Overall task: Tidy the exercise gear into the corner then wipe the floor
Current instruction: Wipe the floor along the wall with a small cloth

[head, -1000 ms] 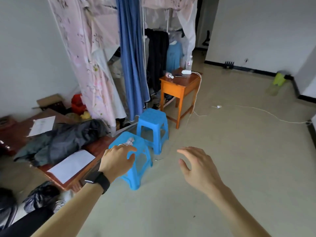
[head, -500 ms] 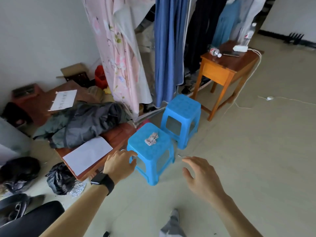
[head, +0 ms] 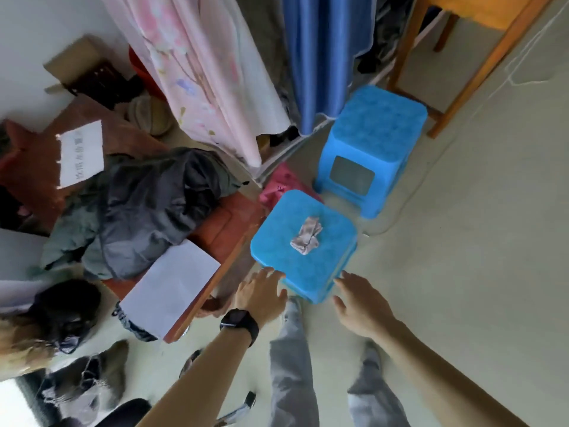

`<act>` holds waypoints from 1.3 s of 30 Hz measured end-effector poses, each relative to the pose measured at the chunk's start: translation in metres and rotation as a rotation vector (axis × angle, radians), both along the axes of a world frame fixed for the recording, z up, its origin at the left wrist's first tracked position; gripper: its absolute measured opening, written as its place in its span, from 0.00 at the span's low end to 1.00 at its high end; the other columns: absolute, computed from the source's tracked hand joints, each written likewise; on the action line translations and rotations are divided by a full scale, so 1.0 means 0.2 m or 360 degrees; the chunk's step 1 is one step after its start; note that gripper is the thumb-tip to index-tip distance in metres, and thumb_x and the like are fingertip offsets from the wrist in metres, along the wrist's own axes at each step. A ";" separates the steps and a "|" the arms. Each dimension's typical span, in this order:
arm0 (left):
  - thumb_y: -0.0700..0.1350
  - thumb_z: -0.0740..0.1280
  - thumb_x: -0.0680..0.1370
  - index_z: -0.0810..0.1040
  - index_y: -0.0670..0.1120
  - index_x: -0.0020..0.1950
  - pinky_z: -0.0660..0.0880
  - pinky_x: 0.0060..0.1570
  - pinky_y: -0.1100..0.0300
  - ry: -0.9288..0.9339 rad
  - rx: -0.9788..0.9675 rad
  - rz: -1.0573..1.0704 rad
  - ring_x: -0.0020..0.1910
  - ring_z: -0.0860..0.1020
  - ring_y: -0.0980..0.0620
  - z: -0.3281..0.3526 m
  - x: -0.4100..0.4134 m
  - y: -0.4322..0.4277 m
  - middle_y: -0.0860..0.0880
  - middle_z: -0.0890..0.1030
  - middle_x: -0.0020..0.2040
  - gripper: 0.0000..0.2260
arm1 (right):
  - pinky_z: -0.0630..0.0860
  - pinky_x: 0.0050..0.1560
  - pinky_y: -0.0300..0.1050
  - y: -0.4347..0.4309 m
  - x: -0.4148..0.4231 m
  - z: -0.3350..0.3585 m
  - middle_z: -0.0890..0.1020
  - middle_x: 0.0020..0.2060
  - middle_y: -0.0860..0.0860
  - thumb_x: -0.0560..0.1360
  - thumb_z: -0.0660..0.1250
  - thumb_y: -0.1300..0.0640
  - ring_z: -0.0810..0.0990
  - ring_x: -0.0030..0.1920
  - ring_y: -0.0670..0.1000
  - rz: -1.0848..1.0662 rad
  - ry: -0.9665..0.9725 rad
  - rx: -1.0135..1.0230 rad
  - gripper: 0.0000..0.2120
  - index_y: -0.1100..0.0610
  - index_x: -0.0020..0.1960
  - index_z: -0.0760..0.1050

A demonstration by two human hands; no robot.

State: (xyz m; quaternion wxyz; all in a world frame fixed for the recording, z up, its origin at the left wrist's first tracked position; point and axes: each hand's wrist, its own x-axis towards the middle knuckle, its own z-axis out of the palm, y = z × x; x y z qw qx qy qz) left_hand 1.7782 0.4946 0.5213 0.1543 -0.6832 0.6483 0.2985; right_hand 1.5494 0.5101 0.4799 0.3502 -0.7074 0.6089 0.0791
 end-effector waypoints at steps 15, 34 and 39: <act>0.52 0.70 0.76 0.75 0.46 0.61 0.76 0.50 0.46 0.0352 0.0016 0.0135 0.58 0.75 0.41 -1.10 -0.04 -0.69 0.44 0.72 0.60 0.17 | 0.46 0.77 0.63 -0.08 0.38 -0.90 0.31 0.78 0.44 0.82 0.56 0.45 0.35 0.79 0.45 -0.0158 0.0109 0.0354 0.37 0.51 0.81 0.37; 0.46 0.73 0.72 0.78 0.54 0.48 0.73 0.40 0.64 0.1106 0.0376 -0.0813 0.41 0.78 0.57 0.37 -1.18 -0.39 0.55 0.83 0.41 0.08 | 0.66 0.69 0.44 0.39 -0.69 0.60 0.59 0.78 0.40 0.75 0.67 0.37 0.60 0.76 0.46 -0.1501 -0.0245 -0.0507 0.32 0.39 0.76 0.63; 0.41 0.73 0.70 0.80 0.58 0.47 0.76 0.45 0.61 0.1252 0.0451 -0.1103 0.43 0.79 0.56 0.81 -1.76 -0.07 0.55 0.84 0.43 0.12 | 0.64 0.70 0.41 0.76 -1.12 0.97 0.74 0.68 0.37 0.79 0.59 0.36 0.64 0.73 0.40 -0.1628 -0.0380 -0.0686 0.25 0.42 0.73 0.69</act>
